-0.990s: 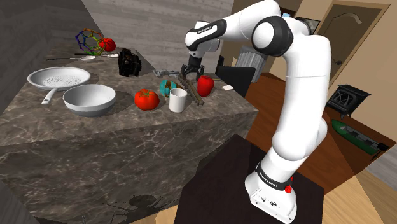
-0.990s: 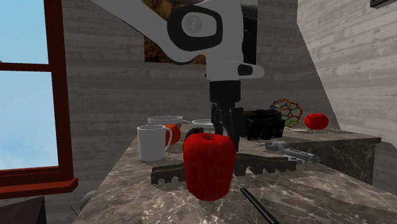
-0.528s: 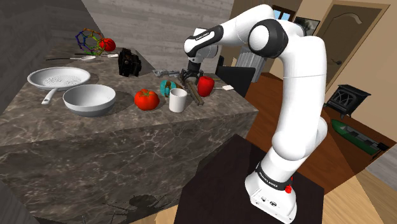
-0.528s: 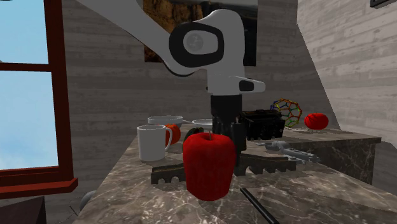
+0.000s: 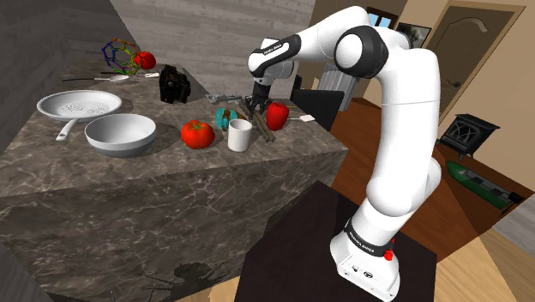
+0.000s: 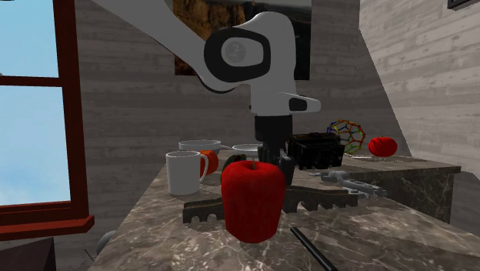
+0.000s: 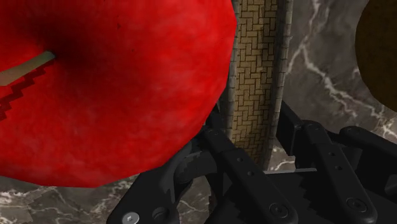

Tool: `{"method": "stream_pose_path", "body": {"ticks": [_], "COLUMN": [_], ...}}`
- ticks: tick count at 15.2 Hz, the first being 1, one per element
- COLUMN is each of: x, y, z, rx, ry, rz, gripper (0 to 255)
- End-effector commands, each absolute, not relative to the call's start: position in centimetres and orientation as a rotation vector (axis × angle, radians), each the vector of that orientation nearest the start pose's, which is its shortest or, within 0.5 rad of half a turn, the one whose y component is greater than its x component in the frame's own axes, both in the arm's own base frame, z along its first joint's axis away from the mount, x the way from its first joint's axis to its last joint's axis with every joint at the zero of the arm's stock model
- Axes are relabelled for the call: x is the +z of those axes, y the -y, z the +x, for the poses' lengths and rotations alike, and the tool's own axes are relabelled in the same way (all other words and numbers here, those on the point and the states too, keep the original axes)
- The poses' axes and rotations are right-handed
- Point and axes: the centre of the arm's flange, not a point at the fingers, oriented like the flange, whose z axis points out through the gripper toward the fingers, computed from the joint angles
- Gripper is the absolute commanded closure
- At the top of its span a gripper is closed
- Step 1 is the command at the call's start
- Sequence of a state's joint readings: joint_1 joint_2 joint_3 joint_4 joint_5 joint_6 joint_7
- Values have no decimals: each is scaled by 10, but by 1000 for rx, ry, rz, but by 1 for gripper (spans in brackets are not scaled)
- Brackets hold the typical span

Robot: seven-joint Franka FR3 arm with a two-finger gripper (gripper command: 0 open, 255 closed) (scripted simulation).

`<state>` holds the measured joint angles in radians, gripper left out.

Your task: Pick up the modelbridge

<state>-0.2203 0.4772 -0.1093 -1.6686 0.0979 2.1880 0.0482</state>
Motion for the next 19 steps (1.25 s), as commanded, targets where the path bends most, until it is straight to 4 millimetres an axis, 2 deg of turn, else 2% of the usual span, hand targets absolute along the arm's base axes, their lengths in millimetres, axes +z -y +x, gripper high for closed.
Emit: {"method": "stream_pose_path", "body": {"ticks": [1,2,17,19], "x": [334,334,413,414], "y": [208,208,208,208], "z": [645,646,646,646], "rx": [-75,-75,-75,-75], "ry": [-648,-648,-648,-648], "rz": [-3048,-3048,-3048,-3048], "gripper": [255,255,255,255]}}
